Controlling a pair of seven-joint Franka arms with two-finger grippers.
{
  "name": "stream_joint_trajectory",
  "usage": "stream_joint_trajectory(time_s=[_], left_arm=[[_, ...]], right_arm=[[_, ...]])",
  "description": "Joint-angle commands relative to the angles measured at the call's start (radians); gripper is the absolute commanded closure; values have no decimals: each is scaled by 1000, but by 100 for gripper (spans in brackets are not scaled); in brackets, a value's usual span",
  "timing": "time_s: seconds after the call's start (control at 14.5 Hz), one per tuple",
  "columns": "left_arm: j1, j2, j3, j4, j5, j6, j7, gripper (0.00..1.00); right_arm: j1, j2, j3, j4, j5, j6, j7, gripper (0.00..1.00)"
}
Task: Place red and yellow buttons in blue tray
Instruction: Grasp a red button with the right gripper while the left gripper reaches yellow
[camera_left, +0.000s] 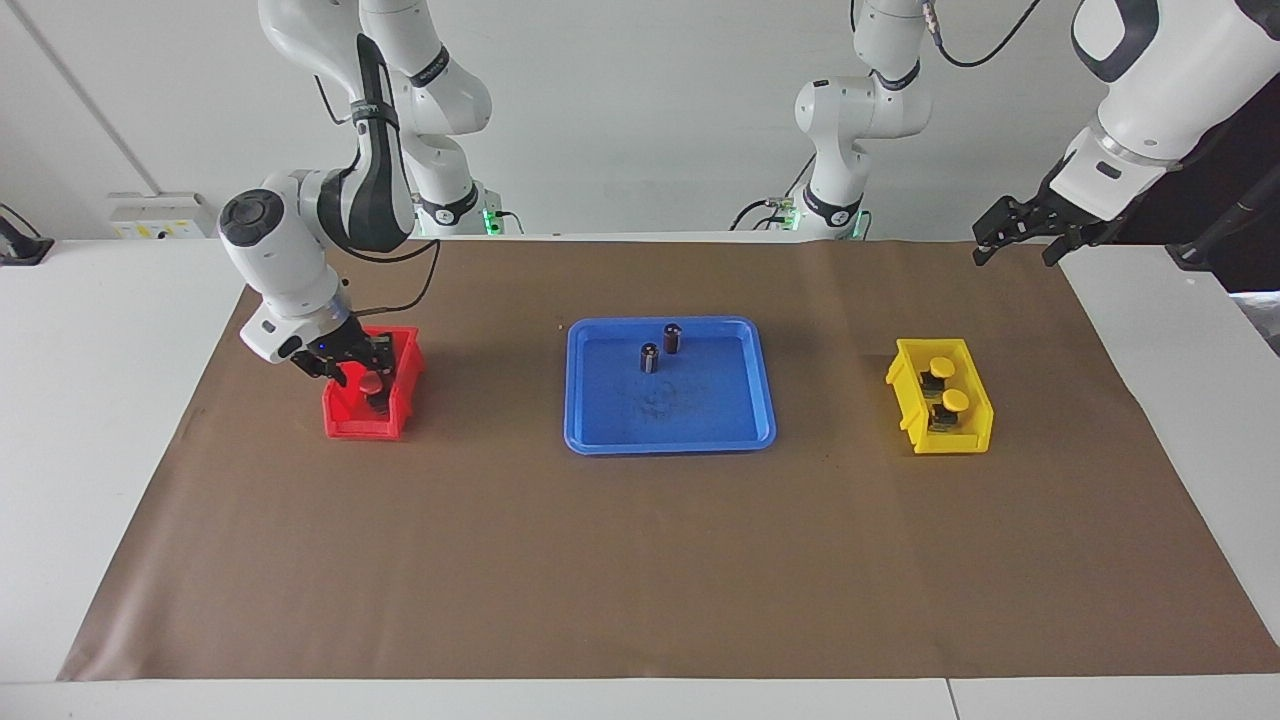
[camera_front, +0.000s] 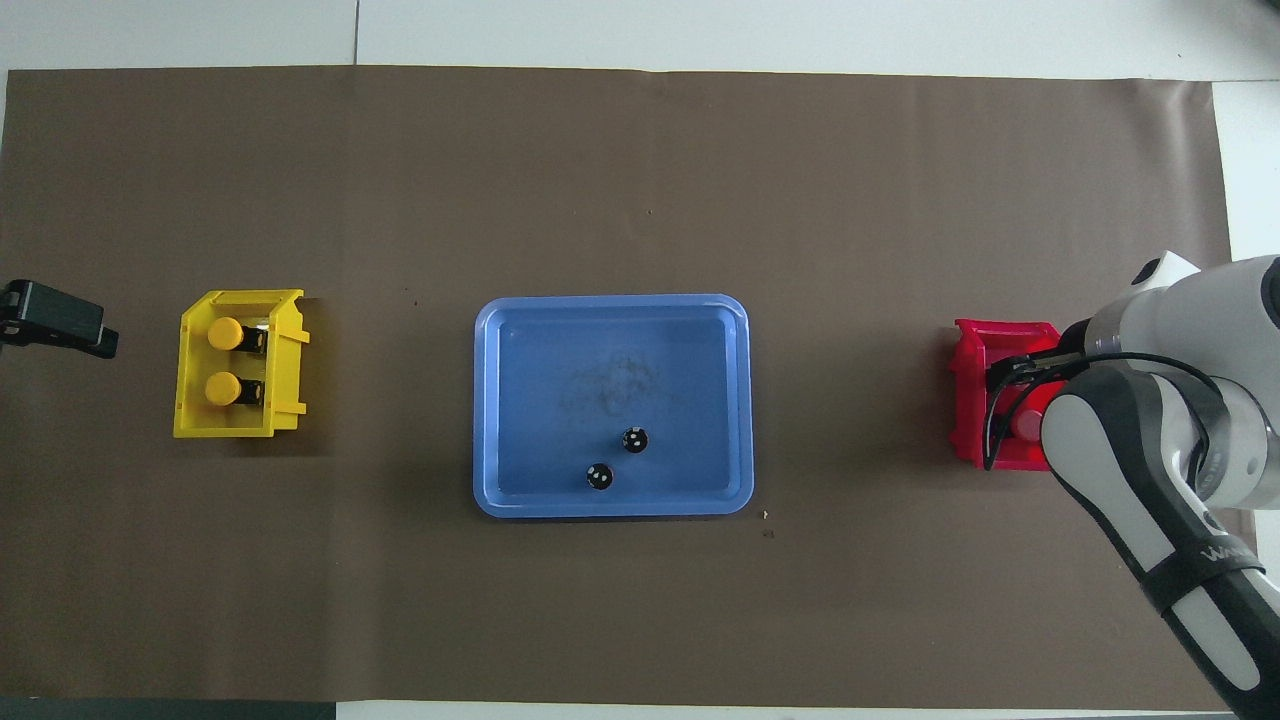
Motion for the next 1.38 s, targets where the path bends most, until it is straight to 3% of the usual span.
stream_joint_trajectory(time_s=[0.0, 0.62, 1.03, 1.17, 1.31], left_arm=[[8, -26, -2, -29, -10, 4, 17, 0], [-97, -46, -16, -89, 0, 82, 17, 0], [-83, -89, -5, -221, 35, 229, 160, 0], [-77, -88, -5, -238, 39, 238, 158, 0], [-69, -91, -5, -273, 39, 254, 157, 0]], right_arm=[[-11, -31, 6, -44, 22, 30, -35, 38], [-8, -34, 6, -55, 22, 44, -36, 46], [-2, -36, 6, -76, 21, 79, -36, 46], [-1, -36, 6, -75, 21, 75, -36, 51], [1, -36, 6, -73, 21, 70, -33, 64]])
